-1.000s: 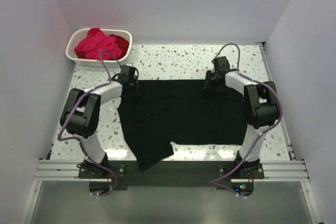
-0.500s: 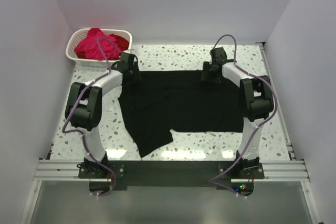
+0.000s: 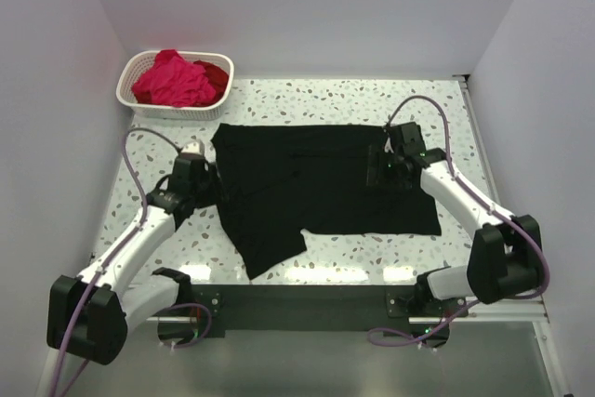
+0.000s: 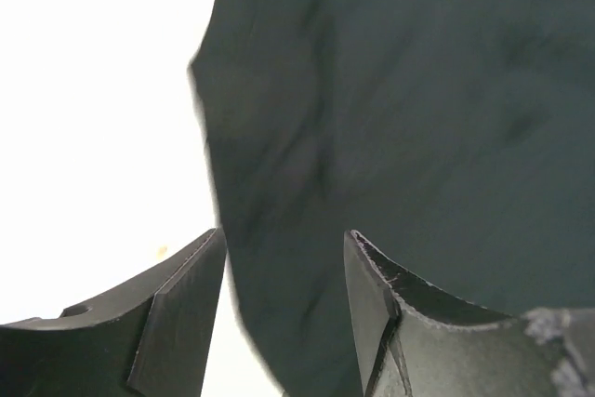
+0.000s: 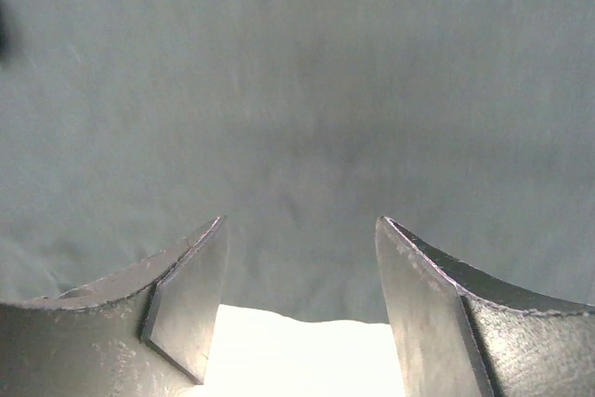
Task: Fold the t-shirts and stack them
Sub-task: Fold the tshirt
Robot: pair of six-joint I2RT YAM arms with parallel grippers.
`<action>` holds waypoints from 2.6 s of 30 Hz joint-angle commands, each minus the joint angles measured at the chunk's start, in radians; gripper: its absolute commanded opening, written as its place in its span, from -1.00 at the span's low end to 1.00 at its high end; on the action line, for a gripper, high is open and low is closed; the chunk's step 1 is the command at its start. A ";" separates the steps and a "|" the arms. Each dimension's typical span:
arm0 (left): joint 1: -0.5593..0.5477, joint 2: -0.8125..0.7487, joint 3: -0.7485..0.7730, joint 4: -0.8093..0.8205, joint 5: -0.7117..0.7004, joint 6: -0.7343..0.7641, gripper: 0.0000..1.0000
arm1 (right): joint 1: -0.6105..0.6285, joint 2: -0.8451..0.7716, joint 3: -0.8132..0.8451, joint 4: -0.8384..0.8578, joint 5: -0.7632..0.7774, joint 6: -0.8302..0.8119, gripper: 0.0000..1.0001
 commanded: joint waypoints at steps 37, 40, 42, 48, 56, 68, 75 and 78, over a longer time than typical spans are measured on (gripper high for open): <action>-0.015 0.110 -0.235 0.057 0.108 -0.124 -1.00 | -0.266 -0.155 -0.211 -0.153 0.135 0.100 0.36; -0.014 0.070 -0.241 0.051 0.102 -0.127 -1.00 | -0.382 -0.153 -0.236 -0.167 0.136 0.117 0.33; -0.015 0.039 -0.239 0.037 0.088 -0.138 -1.00 | -0.411 -0.164 -0.262 -0.171 0.162 0.153 0.23; -0.014 -0.005 -0.230 0.025 0.078 -0.127 -1.00 | -0.491 -0.143 -0.253 -0.231 0.194 0.203 0.20; -0.015 -0.010 -0.242 0.049 0.102 -0.126 -1.00 | -0.520 -0.040 -0.251 -0.256 0.190 0.239 0.03; -0.015 -0.027 -0.250 0.069 0.118 -0.129 -1.00 | -0.620 0.011 -0.293 -0.147 0.134 0.226 -0.14; -0.015 -0.022 -0.241 0.057 0.108 -0.127 -1.00 | -0.647 0.031 -0.286 -0.122 0.101 0.206 -0.45; -0.015 -0.021 -0.236 0.049 0.103 -0.124 -1.00 | -0.649 0.022 -0.285 -0.131 0.107 0.200 -0.78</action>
